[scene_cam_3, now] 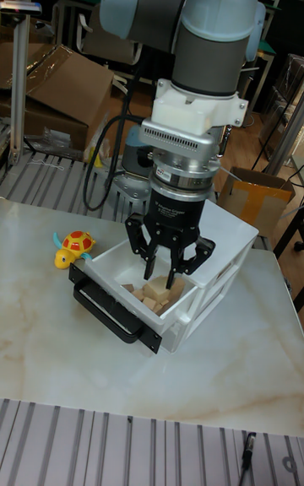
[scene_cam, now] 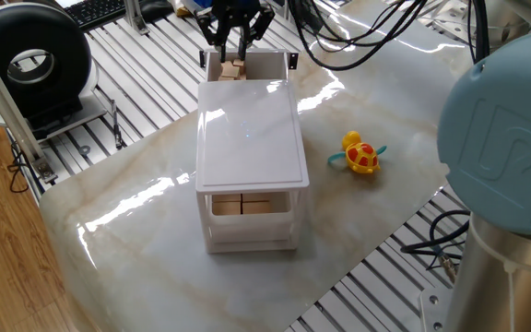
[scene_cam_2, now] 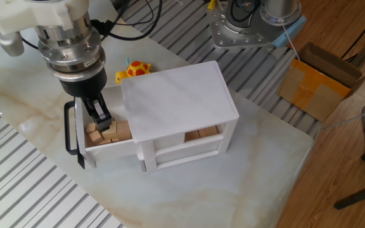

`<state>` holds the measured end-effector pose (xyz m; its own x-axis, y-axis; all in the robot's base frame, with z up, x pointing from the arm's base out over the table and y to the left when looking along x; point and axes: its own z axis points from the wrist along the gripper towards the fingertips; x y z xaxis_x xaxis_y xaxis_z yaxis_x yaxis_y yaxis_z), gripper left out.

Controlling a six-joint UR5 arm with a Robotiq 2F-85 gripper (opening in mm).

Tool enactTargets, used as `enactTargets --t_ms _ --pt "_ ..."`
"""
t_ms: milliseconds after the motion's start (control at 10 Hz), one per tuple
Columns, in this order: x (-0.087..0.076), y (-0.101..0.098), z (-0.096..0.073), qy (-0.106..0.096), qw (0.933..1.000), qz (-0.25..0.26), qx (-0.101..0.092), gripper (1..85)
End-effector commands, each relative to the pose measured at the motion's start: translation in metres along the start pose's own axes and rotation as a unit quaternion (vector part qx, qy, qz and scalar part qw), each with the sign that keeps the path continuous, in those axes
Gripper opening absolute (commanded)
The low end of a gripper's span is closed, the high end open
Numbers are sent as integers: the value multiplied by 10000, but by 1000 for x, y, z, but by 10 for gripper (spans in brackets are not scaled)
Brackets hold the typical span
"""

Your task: Take something out of a drawer

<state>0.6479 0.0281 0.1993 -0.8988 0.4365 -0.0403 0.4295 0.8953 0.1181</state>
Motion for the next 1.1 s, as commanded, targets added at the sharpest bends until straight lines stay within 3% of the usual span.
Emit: enactTargets --t_ms 0,100,700,800,1000 --pt "-1 3 0 -19 9995 304 -35 387" --pt "1 6 0 19 9993 349 -92 383" --pt "8 -12 2 166 9996 187 127 363" --pt "7 -6 2 152 9996 216 18 380" --pt "8 -3 4 149 9996 240 -9 383"
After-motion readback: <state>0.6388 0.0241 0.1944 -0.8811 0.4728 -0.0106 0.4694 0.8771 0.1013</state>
